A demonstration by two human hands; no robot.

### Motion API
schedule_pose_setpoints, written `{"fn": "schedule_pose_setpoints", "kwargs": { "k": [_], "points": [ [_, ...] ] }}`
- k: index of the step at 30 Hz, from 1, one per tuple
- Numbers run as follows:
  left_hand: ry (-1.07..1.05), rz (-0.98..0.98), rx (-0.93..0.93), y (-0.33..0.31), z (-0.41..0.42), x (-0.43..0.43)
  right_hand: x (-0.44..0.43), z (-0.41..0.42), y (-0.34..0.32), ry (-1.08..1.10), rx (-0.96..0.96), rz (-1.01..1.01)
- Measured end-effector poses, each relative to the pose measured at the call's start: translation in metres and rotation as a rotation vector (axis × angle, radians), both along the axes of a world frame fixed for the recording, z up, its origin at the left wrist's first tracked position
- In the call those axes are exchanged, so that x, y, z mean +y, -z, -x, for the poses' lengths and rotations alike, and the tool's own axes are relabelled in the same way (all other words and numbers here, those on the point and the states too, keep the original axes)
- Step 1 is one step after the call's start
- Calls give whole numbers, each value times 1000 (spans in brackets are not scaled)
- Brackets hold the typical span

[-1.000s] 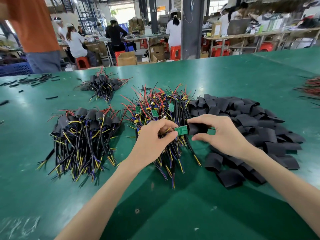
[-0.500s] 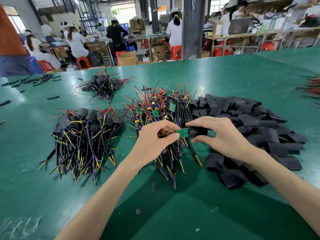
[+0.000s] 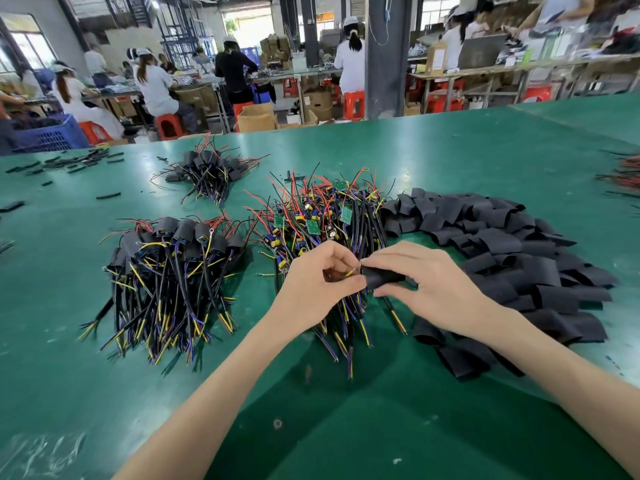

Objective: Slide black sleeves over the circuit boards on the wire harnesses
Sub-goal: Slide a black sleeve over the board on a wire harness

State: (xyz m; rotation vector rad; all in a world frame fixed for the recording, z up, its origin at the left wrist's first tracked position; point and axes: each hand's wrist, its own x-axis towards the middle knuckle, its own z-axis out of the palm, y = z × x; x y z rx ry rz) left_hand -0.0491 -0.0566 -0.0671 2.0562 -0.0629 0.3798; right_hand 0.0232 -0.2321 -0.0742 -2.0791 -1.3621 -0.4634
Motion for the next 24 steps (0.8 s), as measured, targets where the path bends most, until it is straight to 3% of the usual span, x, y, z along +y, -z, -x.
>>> {"fn": "schedule_pose_setpoints", "kwargs": {
  "k": [11, 19, 24],
  "points": [
    [-17, 298, 190, -3, -2, 4, 1, 0, -2, -28, -134, 56],
    [-29, 239, 155, -5, 0, 1, 1, 0, 0, -52, -90, 59],
    [-40, 314, 231, -4, -1, 4, 3, 0, 3, -74, -89, 53]
  ]
}}
